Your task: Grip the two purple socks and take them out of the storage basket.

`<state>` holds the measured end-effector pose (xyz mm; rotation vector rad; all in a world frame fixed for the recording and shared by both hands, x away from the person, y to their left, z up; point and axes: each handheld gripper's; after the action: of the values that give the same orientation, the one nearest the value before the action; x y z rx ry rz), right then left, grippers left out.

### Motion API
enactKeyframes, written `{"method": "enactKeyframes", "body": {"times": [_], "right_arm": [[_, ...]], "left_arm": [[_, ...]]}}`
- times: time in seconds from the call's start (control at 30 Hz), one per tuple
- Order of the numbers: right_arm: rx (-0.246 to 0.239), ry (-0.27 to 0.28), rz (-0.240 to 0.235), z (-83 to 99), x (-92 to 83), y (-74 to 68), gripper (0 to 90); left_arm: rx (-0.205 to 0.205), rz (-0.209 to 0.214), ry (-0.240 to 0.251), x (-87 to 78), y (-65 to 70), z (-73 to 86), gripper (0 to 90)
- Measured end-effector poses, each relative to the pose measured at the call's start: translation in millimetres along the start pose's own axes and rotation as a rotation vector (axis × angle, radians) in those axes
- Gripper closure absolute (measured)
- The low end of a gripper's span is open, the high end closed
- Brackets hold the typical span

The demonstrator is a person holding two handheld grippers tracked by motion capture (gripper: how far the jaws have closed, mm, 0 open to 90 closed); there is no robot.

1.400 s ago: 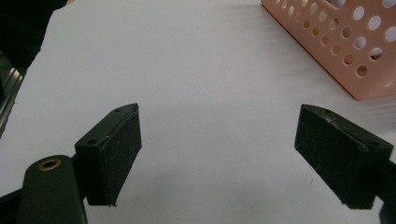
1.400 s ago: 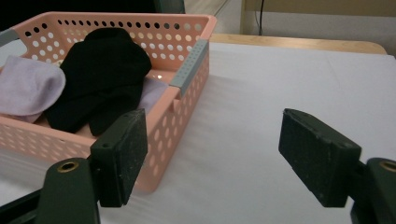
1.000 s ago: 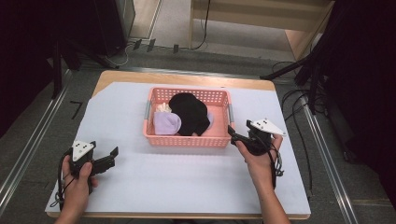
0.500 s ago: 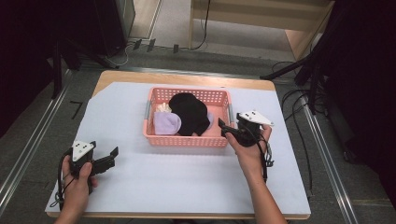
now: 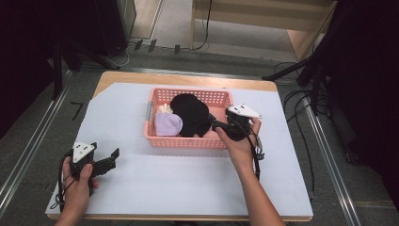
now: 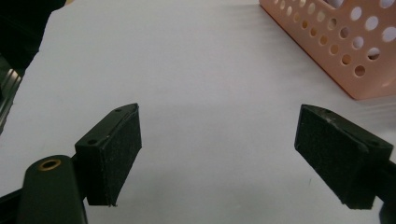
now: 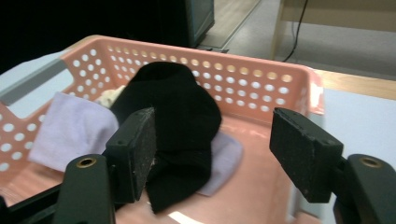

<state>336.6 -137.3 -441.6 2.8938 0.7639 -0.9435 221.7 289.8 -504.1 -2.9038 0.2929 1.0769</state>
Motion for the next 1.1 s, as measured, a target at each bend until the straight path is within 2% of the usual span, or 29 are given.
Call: {"method": "enactKeyframes", "body": {"times": [0.27,0.4,0.47,0.5,0.67,0.7,0.77,0.87,0.9,0.97,1.0,1.1], "right_arm": [[-0.024,-0.033,-0.074,-6.5,22.3,-28.4,43.0],[-0.035,-0.053,-0.078,-8.6,30.4,-39.5,45.0],[-0.048,-0.063,-0.081,-10.8,37.7,-48.3,49.5],[-0.048,-0.063,-0.081,-10.8,37.7,-48.3,49.5],[-0.102,-0.079,-0.088,-15.1,47.1,-63.4,54.5],[-0.080,-0.105,-0.087,-16.8,49.6,-70.6,56.4],[-0.030,-0.106,-0.118,-18.7,51.7,-78.0,57.7],[-0.032,-0.108,-0.116,-21.6,54.0,-85.1,58.4],[-0.031,-0.135,-0.123,-23.2,59.6,-91.1,57.9],[-0.028,-0.134,-0.126,-23.3,62.2,-93.1,57.5],[-0.011,-0.157,-0.146,-23.0,70.0,-98.4,56.6],[-0.011,-0.184,-0.154,-21.5,80.1,-105.6,54.4]], "left_arm": [[0.003,0.003,-0.001,-0.3,-0.4,0.0,15.3],[0.002,0.005,0.003,-0.2,-0.5,0.2,15.3],[0.003,0.007,0.000,-0.6,-0.6,0.2,15.3],[0.004,0.006,0.000,-0.6,-0.7,0.2,15.3],[0.005,0.007,0.000,-0.6,-0.6,0.2,15.3],[0.006,0.007,-0.001,-0.7,-0.7,0.1,15.3],[0.006,0.003,0.004,-0.5,-0.4,0.2,15.3],[0.005,0.005,0.003,-0.7,-0.4,0.2,15.3],[0.006,0.004,0.004,-0.6,-0.5,0.2,15.3],[0.004,0.006,0.002,-0.8,-0.4,0.2,15.3],[0.008,0.005,0.003,-0.7,-0.6,0.2,15.3],[0.006,0.007,0.003,-0.7,-0.3,0.3,15.3]]}}
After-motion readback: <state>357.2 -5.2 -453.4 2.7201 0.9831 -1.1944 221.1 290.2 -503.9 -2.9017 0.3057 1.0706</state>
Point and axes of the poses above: each handheld gripper's, and its own axes: x roughly forward along the jaws, z roughly out of its underside, y roughly to its right, and after that the axes turned 9 degrees about -y, right-handed
